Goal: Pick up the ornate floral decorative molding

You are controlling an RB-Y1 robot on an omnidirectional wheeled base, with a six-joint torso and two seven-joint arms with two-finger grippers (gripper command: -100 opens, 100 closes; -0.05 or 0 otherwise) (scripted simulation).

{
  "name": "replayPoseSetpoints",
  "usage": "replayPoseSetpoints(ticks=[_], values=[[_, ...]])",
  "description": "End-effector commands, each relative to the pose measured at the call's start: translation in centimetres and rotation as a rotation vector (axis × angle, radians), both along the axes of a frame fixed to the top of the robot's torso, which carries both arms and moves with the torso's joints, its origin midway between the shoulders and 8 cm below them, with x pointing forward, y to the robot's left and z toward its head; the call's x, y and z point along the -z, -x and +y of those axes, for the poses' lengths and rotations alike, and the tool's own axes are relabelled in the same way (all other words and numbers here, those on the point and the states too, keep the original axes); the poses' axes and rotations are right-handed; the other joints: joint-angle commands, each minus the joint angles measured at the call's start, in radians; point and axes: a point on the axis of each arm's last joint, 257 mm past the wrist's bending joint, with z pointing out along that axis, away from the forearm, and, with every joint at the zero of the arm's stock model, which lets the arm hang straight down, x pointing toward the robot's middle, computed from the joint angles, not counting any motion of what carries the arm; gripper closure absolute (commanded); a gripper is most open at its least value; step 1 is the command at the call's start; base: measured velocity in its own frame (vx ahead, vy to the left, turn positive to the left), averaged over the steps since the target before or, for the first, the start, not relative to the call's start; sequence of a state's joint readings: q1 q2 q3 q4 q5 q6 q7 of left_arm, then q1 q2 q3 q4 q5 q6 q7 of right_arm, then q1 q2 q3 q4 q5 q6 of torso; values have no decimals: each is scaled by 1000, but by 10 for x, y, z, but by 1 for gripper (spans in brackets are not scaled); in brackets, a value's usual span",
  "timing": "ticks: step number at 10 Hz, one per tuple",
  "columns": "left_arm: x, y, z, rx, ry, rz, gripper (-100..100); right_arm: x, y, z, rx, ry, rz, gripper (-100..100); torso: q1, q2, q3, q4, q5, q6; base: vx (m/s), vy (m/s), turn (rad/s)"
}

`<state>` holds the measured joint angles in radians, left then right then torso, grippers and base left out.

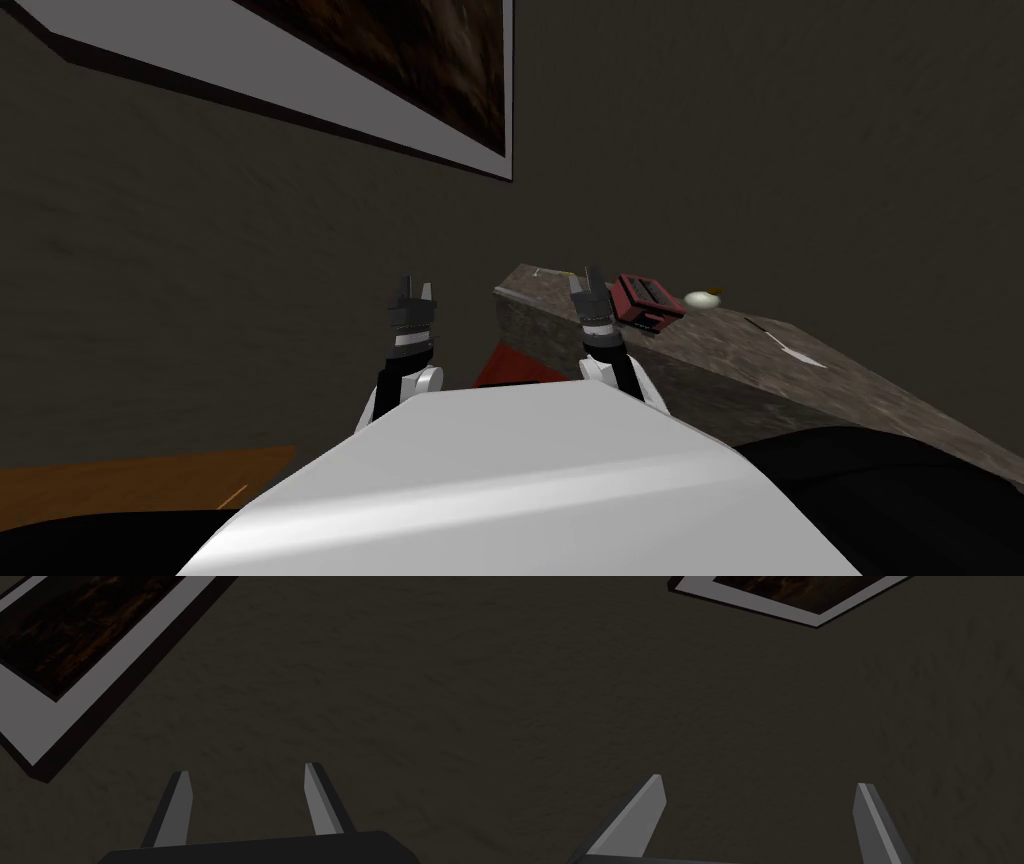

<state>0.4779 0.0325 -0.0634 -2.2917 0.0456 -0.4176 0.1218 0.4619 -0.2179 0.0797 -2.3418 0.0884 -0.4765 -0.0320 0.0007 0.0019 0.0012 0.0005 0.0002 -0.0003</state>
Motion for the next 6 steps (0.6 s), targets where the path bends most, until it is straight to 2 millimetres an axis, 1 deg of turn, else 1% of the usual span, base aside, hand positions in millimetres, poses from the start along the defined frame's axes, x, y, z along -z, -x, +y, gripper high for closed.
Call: replayPoseSetpoints(ticks=[1,2,3,4,5,6], values=[[0,0,0,0,0,0,0,0,2,8,-28,29,-3,-100,0,0,0,0,0,0,-17,9,64],[0,0,0,0,0,0,0,-2,2,19,-68,55,-15,-100,0,-1,0,0,0,0,-19,18,156],[0,0,0,0,0,0,0,0,3,21,-75,71,-12,-100,0,-1,0,0,0,0,-20,12,59],[0,0,0,0,0,0,0,-1,4,32,-117,95,-22,-100,0,-1,0,0,0,1,-21,17,142],[0,0,0,0,0,0,0,1,4,34,-126,114,-19,-100,0,-1,0,0,0,0,-15,13,74],[0,0,0,0,0,0,0,1,5,45,-169,137,-27,-100,0,-1,-1,0,0,1,-11,15,163]])
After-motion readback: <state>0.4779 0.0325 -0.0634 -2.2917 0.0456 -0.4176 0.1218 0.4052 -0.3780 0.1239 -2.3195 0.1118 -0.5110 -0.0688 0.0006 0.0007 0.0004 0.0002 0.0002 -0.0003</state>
